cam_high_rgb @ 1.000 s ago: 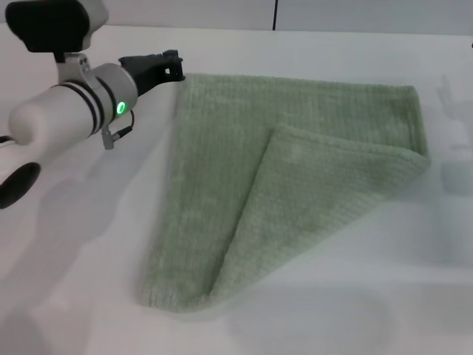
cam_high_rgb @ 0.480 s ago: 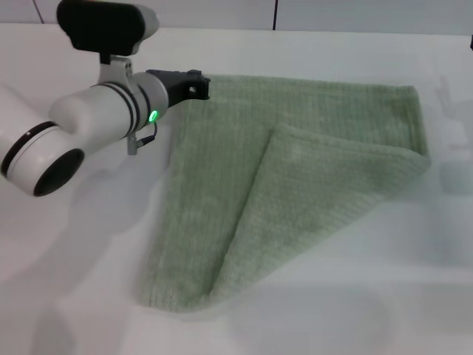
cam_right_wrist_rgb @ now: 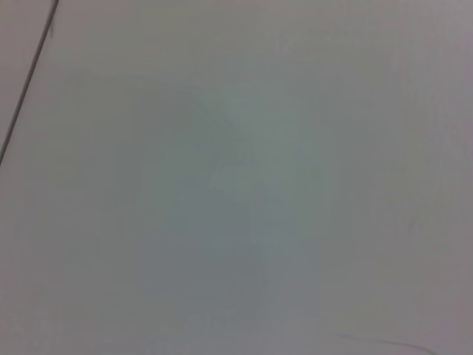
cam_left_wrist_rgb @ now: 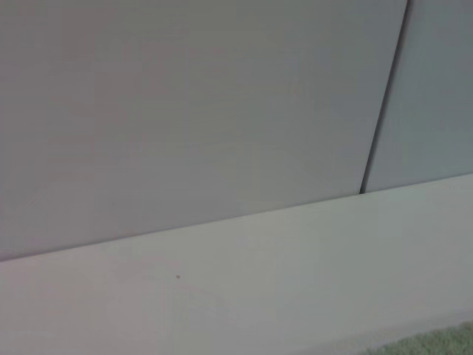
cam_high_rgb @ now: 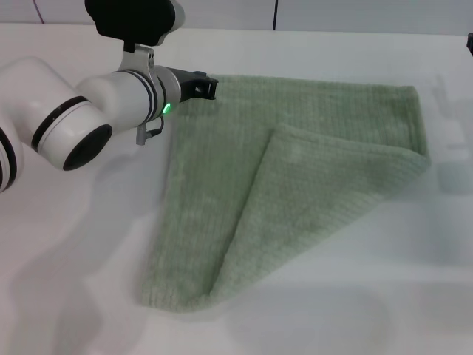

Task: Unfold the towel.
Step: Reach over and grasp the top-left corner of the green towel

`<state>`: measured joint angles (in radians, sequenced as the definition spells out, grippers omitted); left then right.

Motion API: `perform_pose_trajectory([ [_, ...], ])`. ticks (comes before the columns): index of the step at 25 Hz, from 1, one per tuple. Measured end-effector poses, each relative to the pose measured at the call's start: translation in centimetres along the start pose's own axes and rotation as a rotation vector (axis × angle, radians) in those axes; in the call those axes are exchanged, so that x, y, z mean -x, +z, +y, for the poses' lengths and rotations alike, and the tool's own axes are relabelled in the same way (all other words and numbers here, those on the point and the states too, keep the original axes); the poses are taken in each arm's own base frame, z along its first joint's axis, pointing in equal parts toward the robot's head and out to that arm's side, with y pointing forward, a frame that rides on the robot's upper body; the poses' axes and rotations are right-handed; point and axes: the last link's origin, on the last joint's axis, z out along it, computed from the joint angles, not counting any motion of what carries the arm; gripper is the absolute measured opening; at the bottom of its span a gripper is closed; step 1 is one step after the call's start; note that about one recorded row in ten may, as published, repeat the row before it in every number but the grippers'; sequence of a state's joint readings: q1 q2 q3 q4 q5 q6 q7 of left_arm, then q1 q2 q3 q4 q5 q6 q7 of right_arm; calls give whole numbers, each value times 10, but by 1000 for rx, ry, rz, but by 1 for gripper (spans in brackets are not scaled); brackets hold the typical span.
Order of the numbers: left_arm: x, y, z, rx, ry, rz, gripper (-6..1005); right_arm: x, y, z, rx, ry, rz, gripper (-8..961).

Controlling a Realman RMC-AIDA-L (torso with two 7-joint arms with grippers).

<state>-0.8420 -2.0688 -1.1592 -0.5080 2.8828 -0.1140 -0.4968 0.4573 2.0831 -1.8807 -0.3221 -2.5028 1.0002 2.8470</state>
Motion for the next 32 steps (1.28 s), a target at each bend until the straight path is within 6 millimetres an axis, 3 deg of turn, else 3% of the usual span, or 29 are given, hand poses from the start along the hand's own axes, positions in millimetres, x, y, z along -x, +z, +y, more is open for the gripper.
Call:
perform_pose_trajectory([
  [32, 0, 5, -4, -41, 31, -57, -1, 6, 8, 5, 19, -2, -10, 754],
])
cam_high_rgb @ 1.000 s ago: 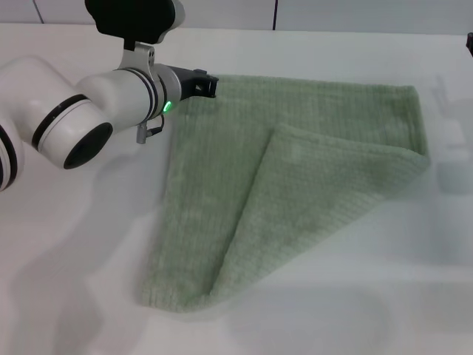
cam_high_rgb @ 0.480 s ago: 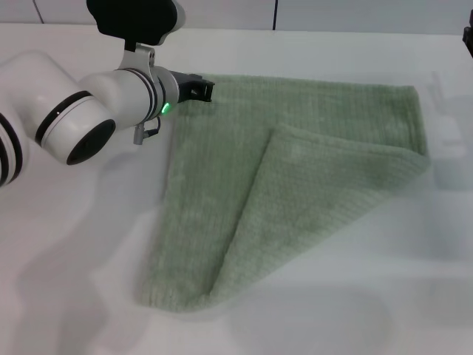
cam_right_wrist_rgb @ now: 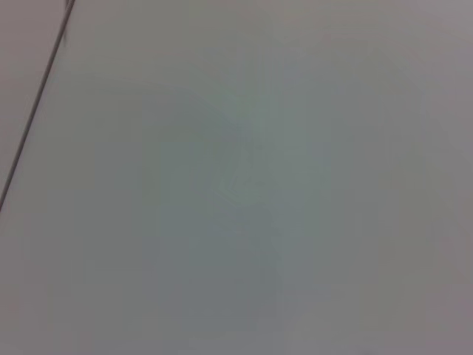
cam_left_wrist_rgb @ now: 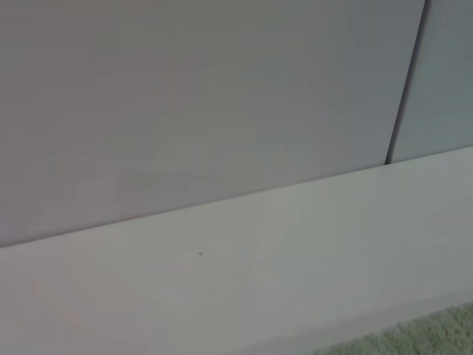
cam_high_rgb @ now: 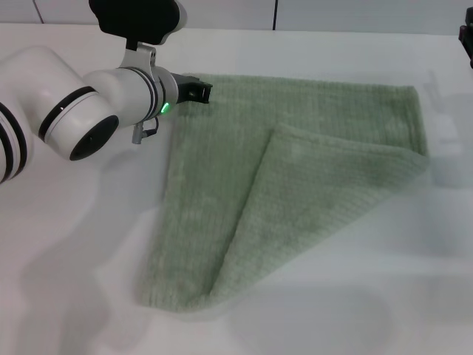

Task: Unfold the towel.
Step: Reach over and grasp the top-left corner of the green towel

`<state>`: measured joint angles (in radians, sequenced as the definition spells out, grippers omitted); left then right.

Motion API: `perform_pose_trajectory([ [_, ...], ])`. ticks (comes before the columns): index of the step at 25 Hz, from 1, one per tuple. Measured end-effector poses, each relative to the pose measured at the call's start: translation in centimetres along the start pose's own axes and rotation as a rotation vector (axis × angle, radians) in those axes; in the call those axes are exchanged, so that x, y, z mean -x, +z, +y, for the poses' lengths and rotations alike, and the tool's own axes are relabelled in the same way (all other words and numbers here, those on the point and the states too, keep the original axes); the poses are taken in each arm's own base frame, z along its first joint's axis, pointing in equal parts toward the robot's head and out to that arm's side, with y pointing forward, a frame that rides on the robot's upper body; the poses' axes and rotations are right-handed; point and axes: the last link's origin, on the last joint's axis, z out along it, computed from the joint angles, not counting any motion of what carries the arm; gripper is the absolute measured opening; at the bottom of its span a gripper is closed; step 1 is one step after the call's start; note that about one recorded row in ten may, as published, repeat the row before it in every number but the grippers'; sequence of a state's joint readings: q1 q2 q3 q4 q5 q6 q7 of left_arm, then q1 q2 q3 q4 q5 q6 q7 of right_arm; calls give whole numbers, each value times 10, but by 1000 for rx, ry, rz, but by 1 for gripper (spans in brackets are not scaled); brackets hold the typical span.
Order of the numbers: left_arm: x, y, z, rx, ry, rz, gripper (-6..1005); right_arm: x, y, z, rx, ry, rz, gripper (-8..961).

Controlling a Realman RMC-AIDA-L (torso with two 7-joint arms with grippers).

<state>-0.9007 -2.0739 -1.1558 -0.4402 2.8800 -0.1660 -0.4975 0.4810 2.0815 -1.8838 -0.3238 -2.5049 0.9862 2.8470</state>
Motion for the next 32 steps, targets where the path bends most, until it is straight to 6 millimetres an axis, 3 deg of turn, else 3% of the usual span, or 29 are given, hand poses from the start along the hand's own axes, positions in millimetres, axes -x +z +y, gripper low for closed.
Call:
perform_pose_trajectory([
  [23, 9, 0, 6, 16, 25, -15, -2, 2, 6, 5, 18, 3, 11, 754],
  [32, 11, 0, 6, 16, 38, -18, -2, 13, 26, 31, 98, 99, 100, 754],
])
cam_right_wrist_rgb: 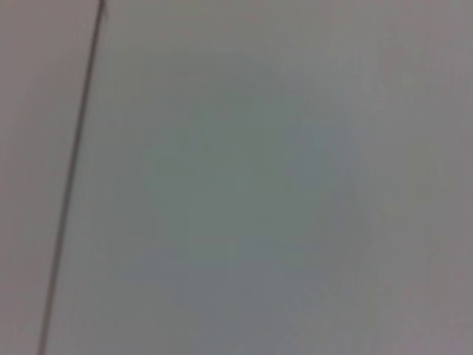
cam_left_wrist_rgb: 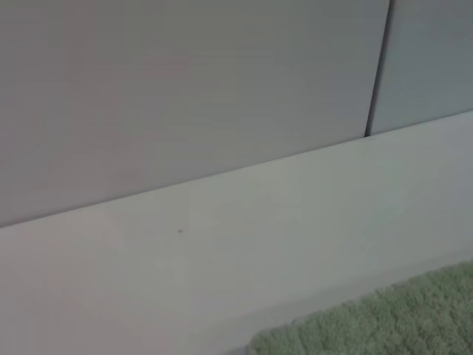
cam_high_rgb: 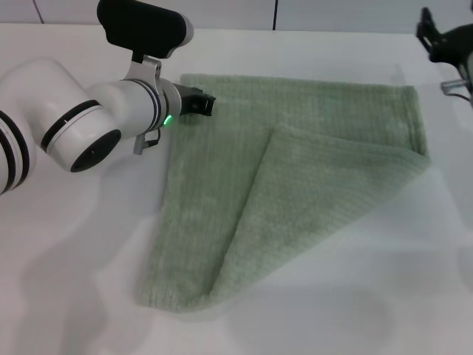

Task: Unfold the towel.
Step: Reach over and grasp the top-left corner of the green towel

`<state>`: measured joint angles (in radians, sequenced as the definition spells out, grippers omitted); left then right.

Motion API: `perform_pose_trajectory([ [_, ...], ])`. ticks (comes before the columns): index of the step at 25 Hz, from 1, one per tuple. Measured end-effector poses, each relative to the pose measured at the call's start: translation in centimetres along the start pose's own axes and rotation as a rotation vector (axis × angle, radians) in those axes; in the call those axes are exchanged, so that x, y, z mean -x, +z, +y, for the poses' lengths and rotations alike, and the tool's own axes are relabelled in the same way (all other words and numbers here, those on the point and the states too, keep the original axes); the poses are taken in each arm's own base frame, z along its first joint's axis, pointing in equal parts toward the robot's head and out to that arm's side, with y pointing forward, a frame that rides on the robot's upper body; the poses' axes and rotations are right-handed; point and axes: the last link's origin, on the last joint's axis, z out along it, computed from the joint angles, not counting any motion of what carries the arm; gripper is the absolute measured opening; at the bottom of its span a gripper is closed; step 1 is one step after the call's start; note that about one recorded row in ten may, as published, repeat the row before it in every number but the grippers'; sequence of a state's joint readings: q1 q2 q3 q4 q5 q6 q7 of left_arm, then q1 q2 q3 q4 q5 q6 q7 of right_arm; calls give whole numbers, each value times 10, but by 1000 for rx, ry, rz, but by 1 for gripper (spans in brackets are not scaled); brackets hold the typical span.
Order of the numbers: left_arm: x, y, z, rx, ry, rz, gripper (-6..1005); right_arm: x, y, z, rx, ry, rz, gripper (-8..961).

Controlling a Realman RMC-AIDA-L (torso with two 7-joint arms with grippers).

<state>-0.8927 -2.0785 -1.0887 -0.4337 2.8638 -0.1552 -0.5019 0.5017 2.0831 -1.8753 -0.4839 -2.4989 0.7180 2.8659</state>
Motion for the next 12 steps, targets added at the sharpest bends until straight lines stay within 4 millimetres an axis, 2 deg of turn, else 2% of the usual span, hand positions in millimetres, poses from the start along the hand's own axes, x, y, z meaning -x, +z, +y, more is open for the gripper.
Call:
perform_pose_trajectory([
  [8, 2, 0, -1, -2, -8, -1, -2, 31, 13, 36, 128, 117, 52, 754],
  [9, 2, 0, -1, -2, -8, -1, -2, 41, 16, 48, 178, 140, 85, 754],
  [12, 2, 0, -2, -2, -8, -1, -2, 49, 18, 57, 221, 151, 118, 754],
])
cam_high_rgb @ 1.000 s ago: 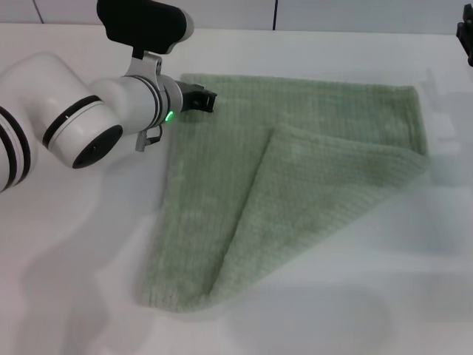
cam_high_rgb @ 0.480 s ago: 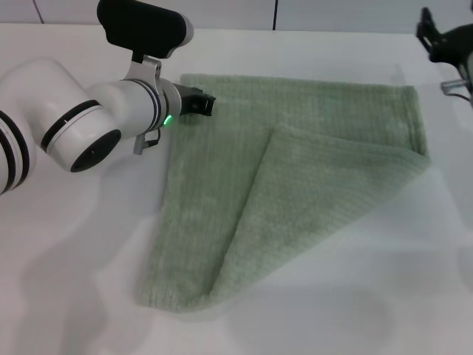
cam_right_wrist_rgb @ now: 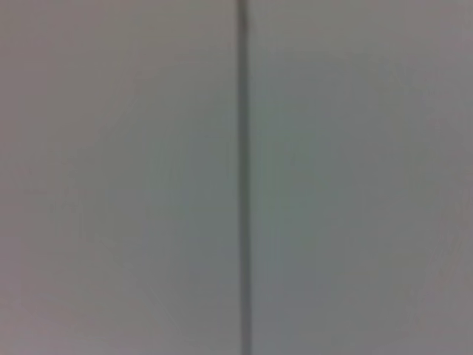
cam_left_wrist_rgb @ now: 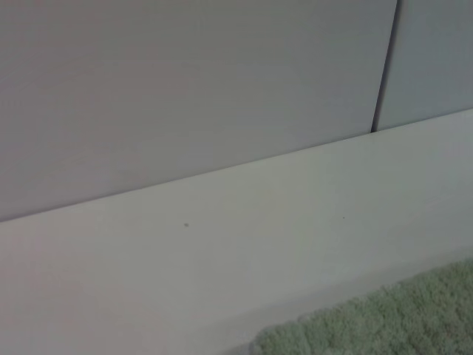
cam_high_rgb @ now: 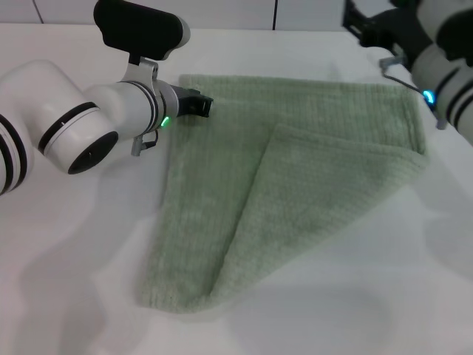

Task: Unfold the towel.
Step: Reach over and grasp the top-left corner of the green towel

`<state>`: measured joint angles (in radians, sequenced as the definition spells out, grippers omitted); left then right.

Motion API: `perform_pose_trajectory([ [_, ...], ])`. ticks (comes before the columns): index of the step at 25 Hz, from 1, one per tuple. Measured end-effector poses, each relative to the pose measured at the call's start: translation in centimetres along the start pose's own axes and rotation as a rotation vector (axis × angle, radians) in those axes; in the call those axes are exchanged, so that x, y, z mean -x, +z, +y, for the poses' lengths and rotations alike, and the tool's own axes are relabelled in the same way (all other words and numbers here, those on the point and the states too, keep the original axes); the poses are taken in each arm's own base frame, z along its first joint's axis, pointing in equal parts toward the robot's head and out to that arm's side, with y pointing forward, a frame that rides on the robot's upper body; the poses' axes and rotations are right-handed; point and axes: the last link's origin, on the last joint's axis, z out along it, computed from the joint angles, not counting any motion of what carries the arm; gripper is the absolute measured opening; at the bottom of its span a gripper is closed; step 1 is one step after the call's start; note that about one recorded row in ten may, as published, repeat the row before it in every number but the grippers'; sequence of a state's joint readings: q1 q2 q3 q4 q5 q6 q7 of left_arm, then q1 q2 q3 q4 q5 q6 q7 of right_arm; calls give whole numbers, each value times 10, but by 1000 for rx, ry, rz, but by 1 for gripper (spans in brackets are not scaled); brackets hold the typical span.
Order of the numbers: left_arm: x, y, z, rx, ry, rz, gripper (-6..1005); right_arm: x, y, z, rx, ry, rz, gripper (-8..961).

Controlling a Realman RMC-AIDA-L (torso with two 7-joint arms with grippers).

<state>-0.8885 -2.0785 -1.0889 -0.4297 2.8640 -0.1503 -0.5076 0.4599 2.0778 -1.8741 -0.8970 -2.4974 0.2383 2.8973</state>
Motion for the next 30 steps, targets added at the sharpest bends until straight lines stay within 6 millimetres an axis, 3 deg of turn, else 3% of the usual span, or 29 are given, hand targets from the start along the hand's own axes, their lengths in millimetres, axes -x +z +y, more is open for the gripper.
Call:
perform_pose_trajectory([
  [2, 1, 0, -1, -2, 3, -1, -2, 15, 3, 15, 70, 16, 64, 755],
  [11, 0, 0, -2, -3, 6, 2, -2, 37, -5, 18, 138, 46, 191, 755],
  [19, -1, -1, -4, -7, 9, 1, -2, 34, -13, 17, 179, 7, 306, 755],
  [30, 0, 0, -4, -10, 11, -3, -1, 29, -22, 31, 282, -118, 424, 755],
])
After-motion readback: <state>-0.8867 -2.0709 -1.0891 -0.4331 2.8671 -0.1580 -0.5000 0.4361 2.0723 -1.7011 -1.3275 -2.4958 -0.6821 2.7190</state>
